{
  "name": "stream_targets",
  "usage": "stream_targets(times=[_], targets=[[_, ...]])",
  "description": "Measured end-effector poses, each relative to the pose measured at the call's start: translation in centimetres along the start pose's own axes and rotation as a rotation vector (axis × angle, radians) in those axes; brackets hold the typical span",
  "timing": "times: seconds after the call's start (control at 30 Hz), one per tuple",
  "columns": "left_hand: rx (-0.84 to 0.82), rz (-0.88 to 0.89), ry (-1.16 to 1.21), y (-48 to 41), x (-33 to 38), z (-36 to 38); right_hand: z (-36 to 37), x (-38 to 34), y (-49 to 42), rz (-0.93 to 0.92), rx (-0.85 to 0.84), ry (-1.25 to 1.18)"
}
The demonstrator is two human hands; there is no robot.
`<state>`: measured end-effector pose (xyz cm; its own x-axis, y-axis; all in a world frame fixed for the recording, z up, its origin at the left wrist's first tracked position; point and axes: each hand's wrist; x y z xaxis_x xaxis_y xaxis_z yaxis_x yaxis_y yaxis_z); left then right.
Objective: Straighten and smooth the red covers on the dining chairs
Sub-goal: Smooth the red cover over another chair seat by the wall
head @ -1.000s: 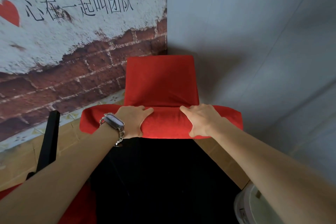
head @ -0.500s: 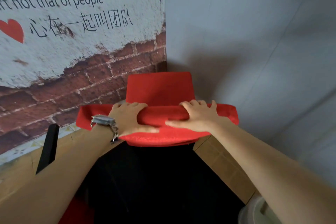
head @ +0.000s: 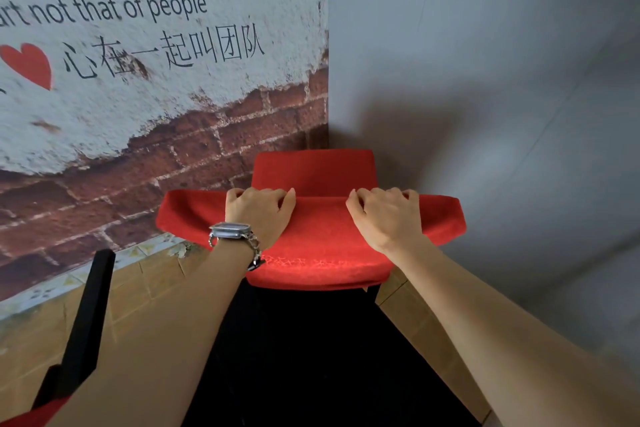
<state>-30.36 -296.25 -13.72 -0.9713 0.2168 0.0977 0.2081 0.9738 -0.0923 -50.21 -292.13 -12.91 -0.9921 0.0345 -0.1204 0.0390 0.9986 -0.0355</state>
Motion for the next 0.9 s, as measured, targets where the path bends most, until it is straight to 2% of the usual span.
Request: stream_targets(times=[0.33,0.67,0.8,0.9], targets=[[0.211,-0.040,-0.010,-4.0,0.3,0.4,0.6,-0.3,-4.3,0.057,0.210,-0.026],[0.263,0.001,0.001,-4.6,0.3,0.4,0.8,-0.4,-5.1,0.056,0.420,0.035],[0.286,0.040,-0.002,-4.2,0.1,0.6,1.1,-0.6,-4.9,0.067,0.453,0.057],[0.238,0.021,0.003,-4.3,0.0,0.3,0.9,-0.6,-4.8,0.060,0.380,0.077]])
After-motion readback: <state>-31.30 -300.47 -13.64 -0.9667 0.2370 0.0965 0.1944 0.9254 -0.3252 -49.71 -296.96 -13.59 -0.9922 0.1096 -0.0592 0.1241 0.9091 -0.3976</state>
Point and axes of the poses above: each hand's wrist, its own y-axis away from the middle knuckle, its own z-axis out of the palm, x = y × z, and after that the axes turned 8 degrees about -x, right-handed
